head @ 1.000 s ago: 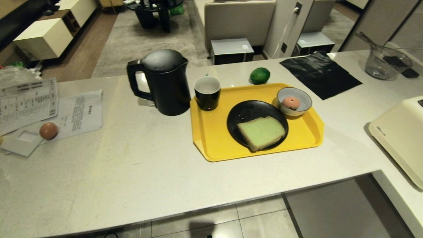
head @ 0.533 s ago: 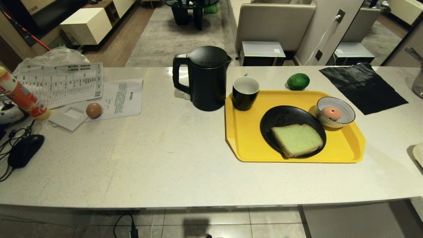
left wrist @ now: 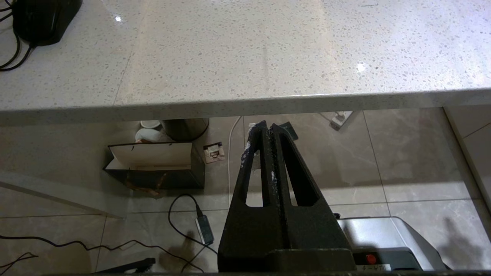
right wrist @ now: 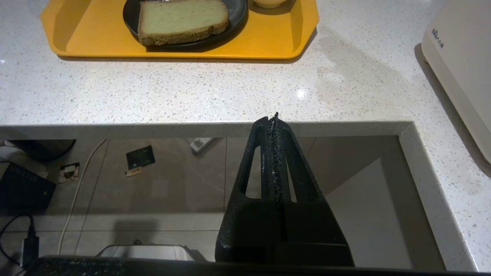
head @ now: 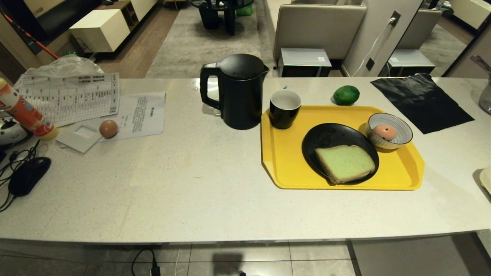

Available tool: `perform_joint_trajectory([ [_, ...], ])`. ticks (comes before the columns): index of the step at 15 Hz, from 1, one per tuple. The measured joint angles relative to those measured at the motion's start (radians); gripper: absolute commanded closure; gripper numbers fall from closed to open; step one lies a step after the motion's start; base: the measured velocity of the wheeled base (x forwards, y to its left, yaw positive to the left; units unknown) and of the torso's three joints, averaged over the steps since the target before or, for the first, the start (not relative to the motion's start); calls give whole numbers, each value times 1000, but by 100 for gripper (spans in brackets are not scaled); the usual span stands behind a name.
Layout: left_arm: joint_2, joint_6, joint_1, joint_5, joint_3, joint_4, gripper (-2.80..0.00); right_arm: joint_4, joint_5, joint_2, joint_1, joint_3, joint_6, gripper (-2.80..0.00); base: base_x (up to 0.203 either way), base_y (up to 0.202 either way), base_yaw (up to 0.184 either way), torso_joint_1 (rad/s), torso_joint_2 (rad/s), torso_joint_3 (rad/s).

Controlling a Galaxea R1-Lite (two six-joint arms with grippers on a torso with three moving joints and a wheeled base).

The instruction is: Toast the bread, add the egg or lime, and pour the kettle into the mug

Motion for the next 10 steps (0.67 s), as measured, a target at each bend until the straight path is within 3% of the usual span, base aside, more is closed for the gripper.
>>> perform_joint_trajectory([
  [10,0,10,0,-1,0,0,0,0,0,0,0,0,0,0,0,0,0,0,0,0],
])
